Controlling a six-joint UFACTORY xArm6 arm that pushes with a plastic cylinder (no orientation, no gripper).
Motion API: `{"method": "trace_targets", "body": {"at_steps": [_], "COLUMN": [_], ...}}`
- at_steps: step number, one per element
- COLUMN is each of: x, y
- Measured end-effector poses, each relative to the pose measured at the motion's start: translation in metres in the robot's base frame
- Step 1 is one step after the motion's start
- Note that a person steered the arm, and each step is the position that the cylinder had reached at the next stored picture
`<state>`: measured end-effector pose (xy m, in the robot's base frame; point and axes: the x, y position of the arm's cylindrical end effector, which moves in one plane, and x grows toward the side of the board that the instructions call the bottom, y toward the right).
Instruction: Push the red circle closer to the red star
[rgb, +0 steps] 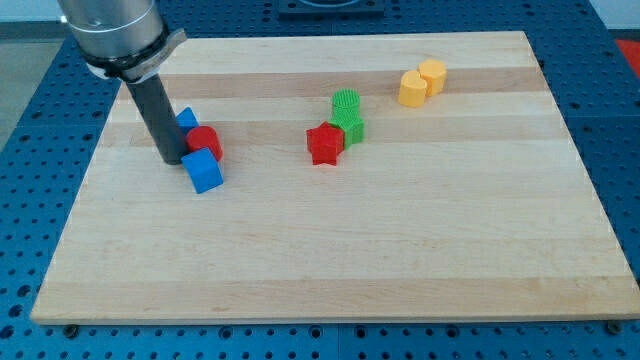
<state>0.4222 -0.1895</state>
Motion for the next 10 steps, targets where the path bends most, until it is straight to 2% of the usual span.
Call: {"method": "trace_targets", "body": {"at_steps": [3,5,9,10], "x": [-0.030,-0.032,-0.028,0.013], "y": [0.059,0.093,0.116,0.099]}}
